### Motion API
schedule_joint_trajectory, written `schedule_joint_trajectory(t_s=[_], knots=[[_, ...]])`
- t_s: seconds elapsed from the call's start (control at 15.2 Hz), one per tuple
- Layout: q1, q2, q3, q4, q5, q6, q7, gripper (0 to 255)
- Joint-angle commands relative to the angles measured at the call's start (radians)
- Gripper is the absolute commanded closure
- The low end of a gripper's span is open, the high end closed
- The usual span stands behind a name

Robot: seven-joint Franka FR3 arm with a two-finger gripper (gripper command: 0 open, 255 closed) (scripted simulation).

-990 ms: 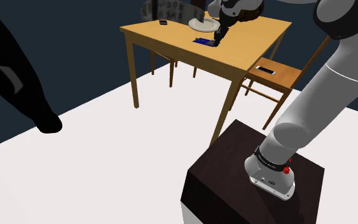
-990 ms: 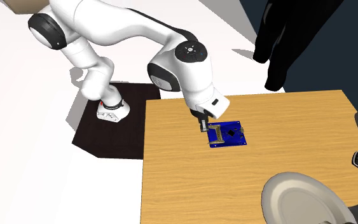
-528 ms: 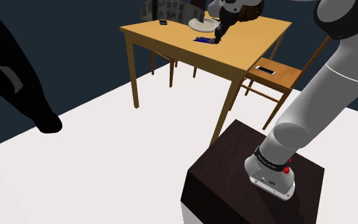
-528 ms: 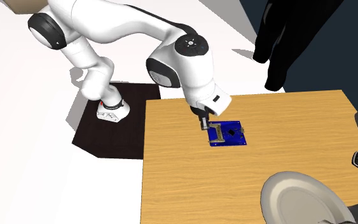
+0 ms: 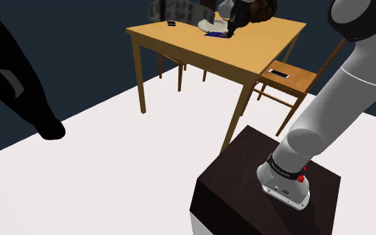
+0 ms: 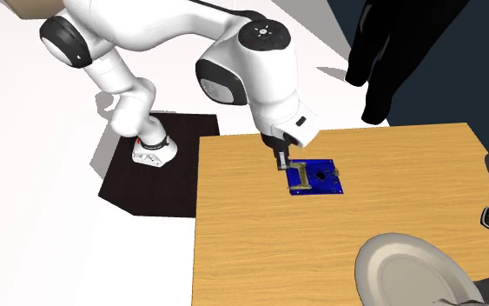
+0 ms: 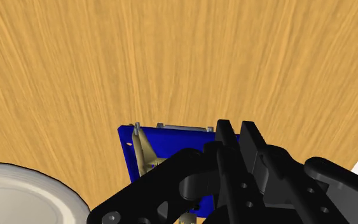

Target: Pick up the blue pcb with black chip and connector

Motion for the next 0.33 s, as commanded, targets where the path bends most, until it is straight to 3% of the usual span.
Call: schedule_joint_trajectory(t_s=[0.0, 0.26], knots=[[0.000, 0.003, 0.000, 0.031, 0.001, -0.029, 0.001, 255], [0.000, 0.008, -0.001, 0.066, 0.003, -0.059, 0.001, 255]])
